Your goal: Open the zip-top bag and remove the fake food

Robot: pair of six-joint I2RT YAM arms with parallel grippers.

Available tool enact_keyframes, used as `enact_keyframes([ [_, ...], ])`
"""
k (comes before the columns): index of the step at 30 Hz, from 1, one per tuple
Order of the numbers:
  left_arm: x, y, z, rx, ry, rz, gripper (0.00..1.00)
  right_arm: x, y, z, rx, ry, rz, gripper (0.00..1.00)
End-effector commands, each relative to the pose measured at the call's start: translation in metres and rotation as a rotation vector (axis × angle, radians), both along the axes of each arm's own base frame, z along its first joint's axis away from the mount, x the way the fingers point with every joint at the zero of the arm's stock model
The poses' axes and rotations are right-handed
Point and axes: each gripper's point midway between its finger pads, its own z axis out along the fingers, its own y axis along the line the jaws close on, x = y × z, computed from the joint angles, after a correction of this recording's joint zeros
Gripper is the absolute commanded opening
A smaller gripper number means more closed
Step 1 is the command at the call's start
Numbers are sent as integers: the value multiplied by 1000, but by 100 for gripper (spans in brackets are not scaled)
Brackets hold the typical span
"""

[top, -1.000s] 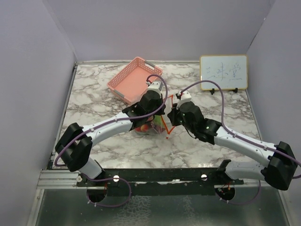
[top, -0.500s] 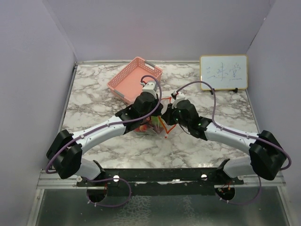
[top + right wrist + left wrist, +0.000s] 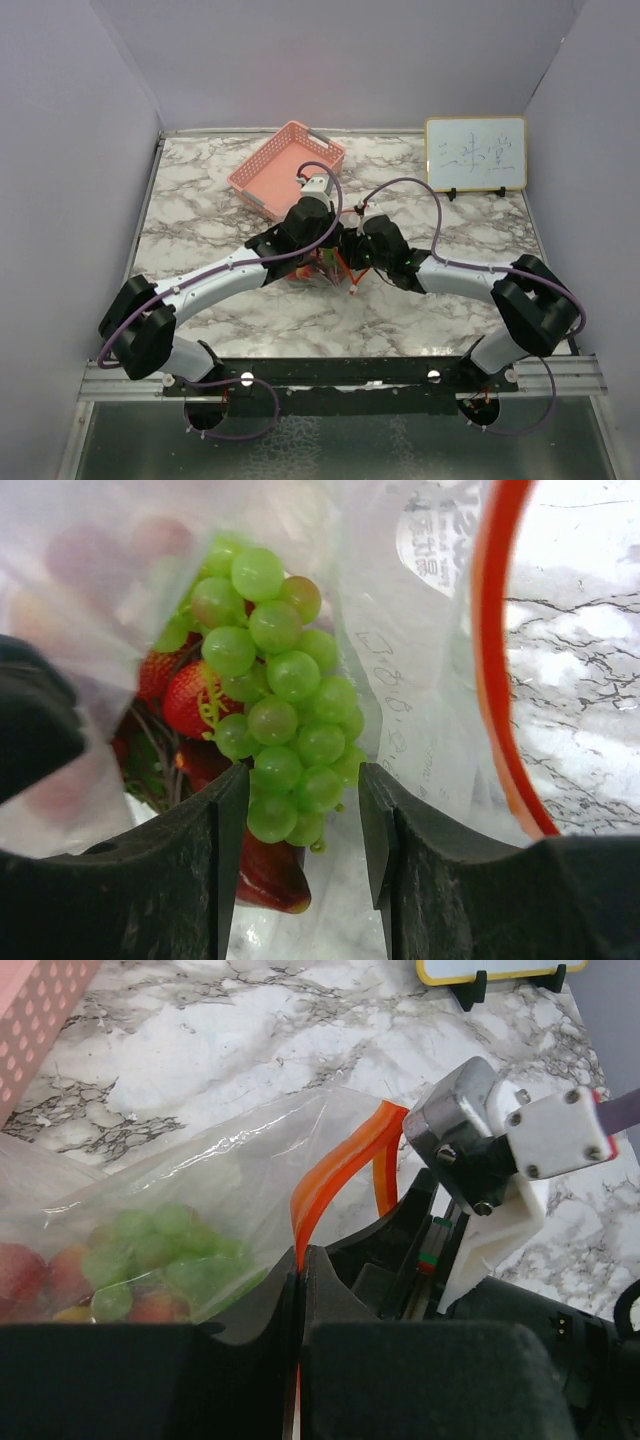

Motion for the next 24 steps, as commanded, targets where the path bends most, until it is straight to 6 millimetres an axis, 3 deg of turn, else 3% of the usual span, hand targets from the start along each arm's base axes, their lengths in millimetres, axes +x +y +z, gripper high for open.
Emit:
enact_keyframes([
  [1,-1,-4,16,-50,-25,-5,0,4,10,-13,19,-5,26,48],
  [3,-2,-4,16,-52,-22,-7,0,5,12,-18,24,2,22,47],
  [6,-2,-3,13,-47,-18,-5,0,5,13,-17,36,-1,19,29],
  [13,1,2,1,-10,-17,15,0,1,5,-2,46,-24,6,4],
  [24,7,3,-13,22,-10,35,0,-9,-19,61,97,-128,-35,1],
])
